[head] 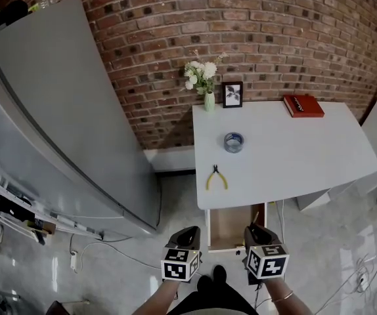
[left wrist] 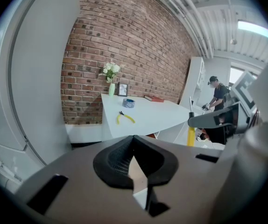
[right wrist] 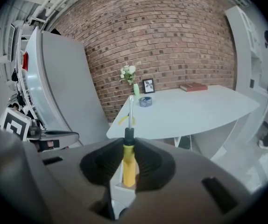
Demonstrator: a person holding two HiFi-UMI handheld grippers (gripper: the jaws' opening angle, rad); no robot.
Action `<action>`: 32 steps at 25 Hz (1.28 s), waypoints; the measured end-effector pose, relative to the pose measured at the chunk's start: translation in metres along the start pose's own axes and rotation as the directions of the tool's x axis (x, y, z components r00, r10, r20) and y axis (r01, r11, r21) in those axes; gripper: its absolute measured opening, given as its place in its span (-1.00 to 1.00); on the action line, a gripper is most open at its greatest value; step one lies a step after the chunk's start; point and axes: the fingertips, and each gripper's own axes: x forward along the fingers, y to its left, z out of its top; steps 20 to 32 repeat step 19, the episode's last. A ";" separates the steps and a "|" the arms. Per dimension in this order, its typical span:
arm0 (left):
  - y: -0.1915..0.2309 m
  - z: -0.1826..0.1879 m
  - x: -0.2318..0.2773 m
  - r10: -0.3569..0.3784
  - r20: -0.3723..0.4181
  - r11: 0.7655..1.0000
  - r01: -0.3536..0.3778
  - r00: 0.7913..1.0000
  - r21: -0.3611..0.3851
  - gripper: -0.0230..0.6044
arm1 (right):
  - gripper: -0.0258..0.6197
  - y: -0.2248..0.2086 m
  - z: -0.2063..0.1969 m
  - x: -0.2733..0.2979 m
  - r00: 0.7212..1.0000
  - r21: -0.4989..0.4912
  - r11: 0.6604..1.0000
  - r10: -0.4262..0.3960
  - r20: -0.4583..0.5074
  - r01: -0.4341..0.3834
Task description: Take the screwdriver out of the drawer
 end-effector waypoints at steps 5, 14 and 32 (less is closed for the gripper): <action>-0.002 -0.002 -0.001 0.003 -0.001 1.000 -0.003 1.000 0.000 -0.95 | -0.68 -0.002 -0.005 -0.003 1.000 0.004 1.000 0.000 -0.005 0.000; -0.004 -0.005 -0.004 0.007 0.001 1.000 -0.007 1.000 -0.004 -0.95 | -0.68 -0.002 -0.010 -0.005 1.000 0.020 1.000 0.007 -0.014 -0.006; -0.001 -0.006 -0.004 0.012 0.003 1.000 -0.012 1.000 -0.008 -0.95 | -0.68 -0.002 -0.011 -0.003 1.000 0.011 1.000 0.006 -0.017 -0.005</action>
